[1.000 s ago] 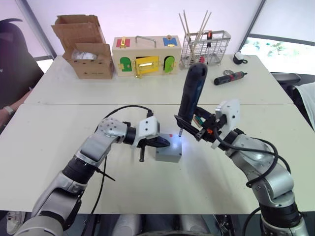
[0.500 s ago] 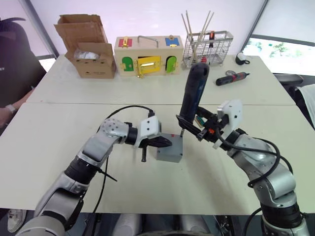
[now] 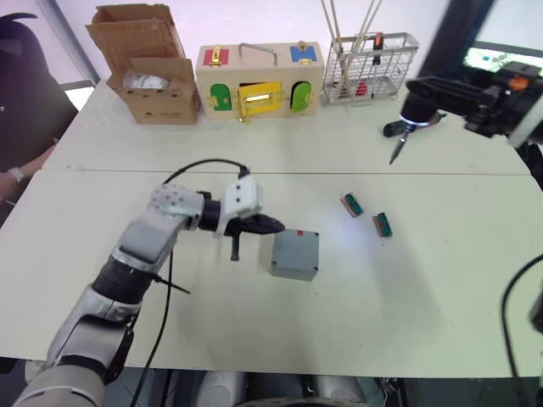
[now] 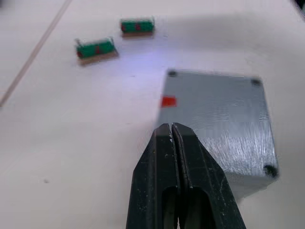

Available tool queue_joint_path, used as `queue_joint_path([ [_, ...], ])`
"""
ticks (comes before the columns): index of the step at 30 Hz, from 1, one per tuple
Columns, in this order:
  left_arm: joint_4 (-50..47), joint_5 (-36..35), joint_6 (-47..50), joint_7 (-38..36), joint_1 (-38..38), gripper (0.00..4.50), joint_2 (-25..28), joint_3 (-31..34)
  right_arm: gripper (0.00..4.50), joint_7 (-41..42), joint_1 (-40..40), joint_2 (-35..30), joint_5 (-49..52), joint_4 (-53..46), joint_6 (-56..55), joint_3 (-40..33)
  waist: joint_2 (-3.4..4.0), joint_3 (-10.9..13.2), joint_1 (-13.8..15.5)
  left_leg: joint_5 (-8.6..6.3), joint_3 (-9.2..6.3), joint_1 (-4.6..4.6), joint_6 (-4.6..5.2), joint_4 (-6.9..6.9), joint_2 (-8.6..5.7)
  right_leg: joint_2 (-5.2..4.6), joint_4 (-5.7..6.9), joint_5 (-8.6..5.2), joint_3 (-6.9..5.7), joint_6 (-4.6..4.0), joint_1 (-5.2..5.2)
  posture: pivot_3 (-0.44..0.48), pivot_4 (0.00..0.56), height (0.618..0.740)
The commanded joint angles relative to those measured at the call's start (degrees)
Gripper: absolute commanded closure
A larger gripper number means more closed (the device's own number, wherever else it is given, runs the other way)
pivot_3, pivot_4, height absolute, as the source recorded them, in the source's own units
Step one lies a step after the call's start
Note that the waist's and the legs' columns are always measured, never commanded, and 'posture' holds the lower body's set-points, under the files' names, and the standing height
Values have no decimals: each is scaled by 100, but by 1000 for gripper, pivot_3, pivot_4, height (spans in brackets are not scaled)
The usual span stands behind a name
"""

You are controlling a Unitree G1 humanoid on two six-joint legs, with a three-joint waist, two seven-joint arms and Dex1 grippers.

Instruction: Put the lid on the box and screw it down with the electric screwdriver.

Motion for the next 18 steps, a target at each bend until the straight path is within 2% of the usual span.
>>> queue_joint_path([
  [1,-125,-323,66,-140,-282,4500,-82,183,2538,836,358,-1066,-308,646,689,821,-9,5,-13,-4,4,-7,7,5,-3,-3,-2,0,2,0,1,0,150,740],
  [7,-518,-337,-21,-396,-348,4500,-143,-163,2538,2051,959,-1963,-1300,1850,258,2117,24,55,-69,-18,81,-5,44,19,-12,-14,9,1,39,4,-26,0,150,740],
  [11,-729,-122,-165,-327,-245,4500,-179,-393,2538,2044,508,-1548,-2107,2749,321,2898,23,56,-123,-18,85,15,45,16,3,0,37,1,49,4,-28,0,150,740],
  [14,-975,-77,-101,-197,-22,4500,-149,-458,2538,2163,221,-1213,-2372,3089,495,3197,24,57,-195,-18,90,21,44,15,6,3,58,1,60,4,-35,0,150,740],
  [18,-1260,-137,114,36,239,4500,-99,-391,2538,2336,239,-1008,-2654,3308,449,3402,25,57,-169,-16,97,17,41,12,8,7,79,0,80,4,-59,0,150,740],
])
